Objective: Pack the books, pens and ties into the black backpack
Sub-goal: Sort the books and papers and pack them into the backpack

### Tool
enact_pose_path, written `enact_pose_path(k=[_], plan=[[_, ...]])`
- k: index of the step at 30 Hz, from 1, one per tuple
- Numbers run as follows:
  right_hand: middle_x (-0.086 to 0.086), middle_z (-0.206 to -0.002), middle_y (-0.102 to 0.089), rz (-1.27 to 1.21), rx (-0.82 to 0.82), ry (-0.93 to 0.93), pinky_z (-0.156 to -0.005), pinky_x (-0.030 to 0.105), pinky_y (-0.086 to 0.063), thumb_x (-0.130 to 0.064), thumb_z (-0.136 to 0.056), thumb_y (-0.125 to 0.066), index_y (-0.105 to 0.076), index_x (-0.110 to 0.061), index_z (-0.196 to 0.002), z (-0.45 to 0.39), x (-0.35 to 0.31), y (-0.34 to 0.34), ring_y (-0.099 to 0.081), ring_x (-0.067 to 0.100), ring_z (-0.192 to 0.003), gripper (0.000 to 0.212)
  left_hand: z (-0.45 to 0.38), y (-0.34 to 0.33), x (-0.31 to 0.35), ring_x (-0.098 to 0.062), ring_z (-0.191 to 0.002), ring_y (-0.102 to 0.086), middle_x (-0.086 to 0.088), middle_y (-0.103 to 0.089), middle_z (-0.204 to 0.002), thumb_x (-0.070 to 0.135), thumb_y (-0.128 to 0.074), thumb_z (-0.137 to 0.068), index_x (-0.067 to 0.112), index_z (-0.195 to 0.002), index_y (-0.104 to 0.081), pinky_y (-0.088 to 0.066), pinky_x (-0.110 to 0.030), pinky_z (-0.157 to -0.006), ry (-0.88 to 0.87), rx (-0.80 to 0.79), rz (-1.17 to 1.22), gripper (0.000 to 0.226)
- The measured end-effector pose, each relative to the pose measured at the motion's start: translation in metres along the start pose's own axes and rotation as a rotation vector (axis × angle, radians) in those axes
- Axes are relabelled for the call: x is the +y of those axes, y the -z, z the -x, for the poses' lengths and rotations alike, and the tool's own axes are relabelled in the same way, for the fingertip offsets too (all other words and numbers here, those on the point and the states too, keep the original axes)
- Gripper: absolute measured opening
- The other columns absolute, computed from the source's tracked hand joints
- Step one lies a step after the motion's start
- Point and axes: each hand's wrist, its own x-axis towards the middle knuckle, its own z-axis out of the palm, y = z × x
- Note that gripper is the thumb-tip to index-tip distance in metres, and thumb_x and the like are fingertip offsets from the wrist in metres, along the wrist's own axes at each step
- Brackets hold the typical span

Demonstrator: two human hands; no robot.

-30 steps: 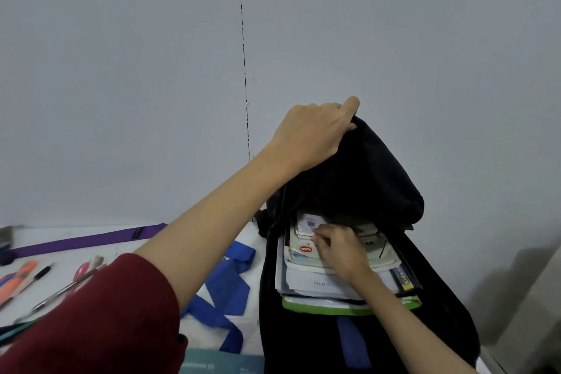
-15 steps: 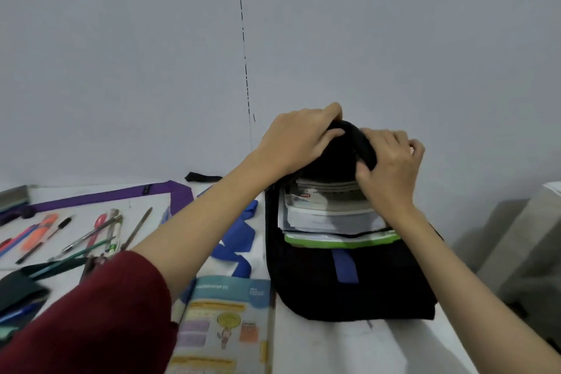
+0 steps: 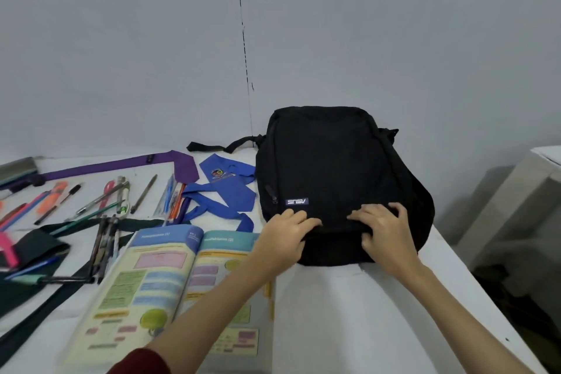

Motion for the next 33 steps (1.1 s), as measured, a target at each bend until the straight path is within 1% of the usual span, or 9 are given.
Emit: enact_pose_path(k=[3, 9, 14, 17, 19, 23, 27, 30, 33], plan=[[0.003, -0.098, -0.071, -0.058, -0.058, -0.093, -0.102, 0.045, -0.029, 0.003, -0.064, -0.058, -0.074, -0.011, -0.092, 0.006, -0.008, -0.001, -0.065, 0.025, -0.102, 0.035, 0.015, -0.001, 0.000, -0.015, -0.094, -0.048, 0.000, -0.053, -0.105, 0.015, -0.053, -0.087, 0.021, -0.125, -0.057, -0.040, -0.024, -0.079, 0.083, 0.059, 0.127, 0.039], [0.004, -0.093, -0.063, -0.291, 0.141, 0.103, -0.088, 0.030, -0.040, -0.011, -0.074, -0.045, -0.070, -0.007, -0.089, 0.010, -0.087, 0.002, -0.053, 0.019, -0.094, 0.029, 0.092, 0.036, -0.038, -0.009, -0.110, -0.044, 0.003, -0.047, -0.122, 0.037, -0.052, -0.089, 0.021, -0.121, -0.059, -0.037, -0.025, -0.093, 0.395, 0.225, 0.218, 0.036], [0.002, -0.096, -0.067, -0.329, -0.222, 0.312, -0.090, 0.034, -0.047, -0.027, -0.079, -0.044, -0.071, -0.014, -0.086, 0.010, -0.156, -0.043, -0.058, 0.019, -0.094, 0.031, 0.178, 0.060, -0.081, -0.025, -0.119, -0.045, -0.007, -0.048, -0.128, 0.041, -0.057, -0.089, 0.018, -0.124, -0.055, -0.039, -0.041, -0.097, 0.896, 0.221, 0.091, 0.042], [0.003, -0.126, -0.060, -0.356, -0.474, 0.342, -0.108, 0.039, -0.028, -0.030, -0.088, -0.039, -0.068, -0.015, -0.108, 0.004, -0.190, -0.057, -0.048, 0.024, -0.121, 0.038, 0.199, 0.071, -0.086, -0.035, -0.126, -0.039, -0.012, -0.043, -0.139, 0.057, -0.046, -0.089, 0.021, -0.135, -0.043, -0.034, -0.046, -0.102, 1.161, 0.082, 0.008, 0.058], [0.000, -0.128, -0.056, -0.354, -0.495, 0.392, -0.106, 0.036, -0.023, -0.030, -0.093, -0.038, -0.064, -0.017, -0.112, 0.004, -0.205, -0.063, -0.043, 0.022, -0.123, 0.035, 0.202, 0.077, -0.083, -0.037, -0.126, -0.038, -0.013, -0.043, -0.140, 0.062, -0.040, -0.089, 0.022, -0.141, -0.034, -0.032, -0.046, -0.102, 1.258, 0.011, 0.028, 0.066], [-0.006, -0.127, -0.056, -0.408, -0.516, 0.370, -0.108, 0.033, -0.025, -0.030, -0.095, -0.036, -0.061, -0.019, -0.116, 0.011, -0.219, -0.071, -0.044, 0.015, -0.120, 0.035, 0.206, 0.087, -0.091, -0.034, -0.118, -0.048, -0.012, -0.053, -0.129, 0.062, -0.045, -0.087, 0.023, -0.137, -0.034, -0.040, -0.044, -0.096, 1.303, 0.016, 0.045, 0.064], [-0.012, -0.118, -0.060, -0.577, -0.604, 0.254, -0.099, 0.028, -0.032, -0.031, -0.097, -0.045, -0.066, -0.020, -0.108, 0.006, -0.216, -0.070, -0.047, 0.007, -0.111, 0.026, 0.196, 0.118, -0.093, -0.026, -0.092, -0.065, -0.008, -0.062, -0.114, 0.043, -0.063, -0.086, 0.014, -0.128, -0.046, -0.055, -0.041, -0.077, 1.398, 0.224, 0.500, 0.054], [0.008, -0.088, -0.068, -0.866, -0.721, -0.027, -0.077, 0.036, -0.047, -0.043, -0.097, -0.044, -0.066, -0.002, -0.087, -0.005, -0.214, -0.063, -0.058, 0.015, -0.080, 0.047, 0.175, 0.151, -0.078, -0.021, -0.070, -0.071, -0.008, -0.070, -0.091, 0.028, -0.060, -0.092, 0.012, -0.113, -0.059, -0.059, -0.033, -0.059, 1.272, 0.190, 0.753, 0.026], [0.023, -0.099, -0.068, -1.106, -0.717, -0.370, -0.081, 0.033, -0.052, -0.058, -0.091, -0.041, -0.067, 0.005, -0.103, -0.020, -0.208, -0.048, -0.065, 0.032, -0.092, 0.069, 0.148, 0.168, -0.055, -0.023, -0.087, -0.070, -0.007, -0.071, -0.102, 0.033, -0.050, -0.095, 0.019, -0.112, -0.063, -0.057, -0.035, -0.072, 1.046, 0.078, 0.987, 0.026]])
